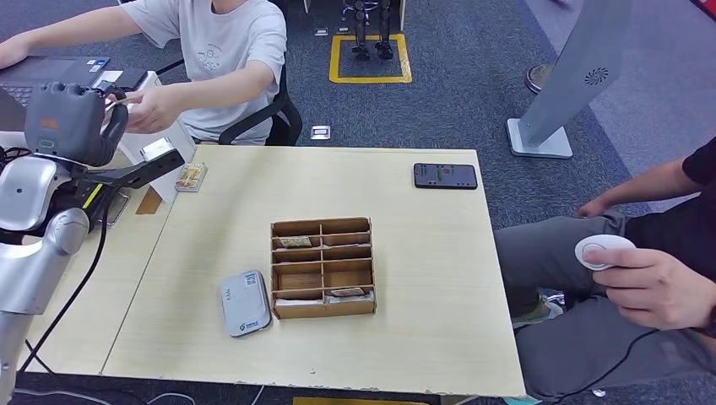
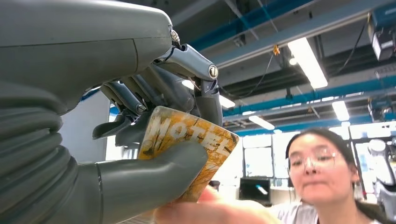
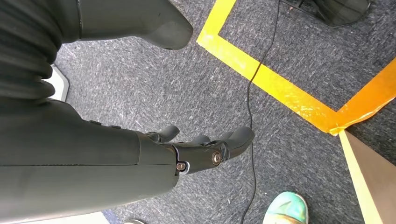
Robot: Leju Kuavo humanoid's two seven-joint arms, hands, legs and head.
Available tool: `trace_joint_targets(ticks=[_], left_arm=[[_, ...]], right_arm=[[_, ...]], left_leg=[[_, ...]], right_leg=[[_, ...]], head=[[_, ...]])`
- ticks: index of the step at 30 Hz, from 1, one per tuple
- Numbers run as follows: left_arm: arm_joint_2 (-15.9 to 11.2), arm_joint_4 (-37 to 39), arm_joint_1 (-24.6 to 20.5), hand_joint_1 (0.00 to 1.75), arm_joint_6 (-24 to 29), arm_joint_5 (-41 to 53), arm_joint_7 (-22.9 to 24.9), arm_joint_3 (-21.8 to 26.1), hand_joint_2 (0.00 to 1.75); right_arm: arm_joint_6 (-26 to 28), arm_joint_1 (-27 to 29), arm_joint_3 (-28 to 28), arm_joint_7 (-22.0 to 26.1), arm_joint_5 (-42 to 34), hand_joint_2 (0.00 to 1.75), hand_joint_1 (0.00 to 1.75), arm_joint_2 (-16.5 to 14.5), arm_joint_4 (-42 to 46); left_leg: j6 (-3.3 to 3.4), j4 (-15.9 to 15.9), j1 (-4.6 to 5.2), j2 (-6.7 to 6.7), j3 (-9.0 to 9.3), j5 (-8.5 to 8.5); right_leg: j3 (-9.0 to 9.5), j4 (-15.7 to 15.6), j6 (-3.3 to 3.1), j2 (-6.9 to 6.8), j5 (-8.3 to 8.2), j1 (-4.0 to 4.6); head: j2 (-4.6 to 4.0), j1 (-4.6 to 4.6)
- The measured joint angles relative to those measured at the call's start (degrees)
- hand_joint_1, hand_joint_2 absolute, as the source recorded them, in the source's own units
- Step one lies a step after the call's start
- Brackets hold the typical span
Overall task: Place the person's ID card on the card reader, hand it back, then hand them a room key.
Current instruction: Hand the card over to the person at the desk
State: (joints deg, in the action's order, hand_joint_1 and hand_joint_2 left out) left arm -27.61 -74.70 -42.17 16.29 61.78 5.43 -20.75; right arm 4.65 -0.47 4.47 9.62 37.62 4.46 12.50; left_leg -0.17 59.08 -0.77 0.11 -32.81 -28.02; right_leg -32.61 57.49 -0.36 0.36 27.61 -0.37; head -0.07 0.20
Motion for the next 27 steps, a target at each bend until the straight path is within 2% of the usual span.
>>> trace_joint_targets(ticks=[12,27], left_arm=[[1.8,2.1,0.6,1.75,-0.2,-0.1,-0.8,0.0,1.75],[2.3,2.6,0.7,1.75,-0.2,-0.2,-0.9,0.0,1.75]], right_arm=[[-0.2,-0.1,0.1,-0.2,0.2,1.75,0.0,0.0,0.0],[-0.2,-0.1,0.2,-0.1,0.2,1.75,0.0,0.0,0.0]], left_leg=[[0.0,0.0,-0.01,0.01,-0.01,0.0],[0.0,0.0,-0.01,0.02,-0.03,0.0]], right_leg=[[0.0,0.0,0.0,0.0,-0.01,0.0],[-0.01,0.0,0.0,0.01,0.0,0.0]], head=[[0.0,0.01],[0.0,0.01]])
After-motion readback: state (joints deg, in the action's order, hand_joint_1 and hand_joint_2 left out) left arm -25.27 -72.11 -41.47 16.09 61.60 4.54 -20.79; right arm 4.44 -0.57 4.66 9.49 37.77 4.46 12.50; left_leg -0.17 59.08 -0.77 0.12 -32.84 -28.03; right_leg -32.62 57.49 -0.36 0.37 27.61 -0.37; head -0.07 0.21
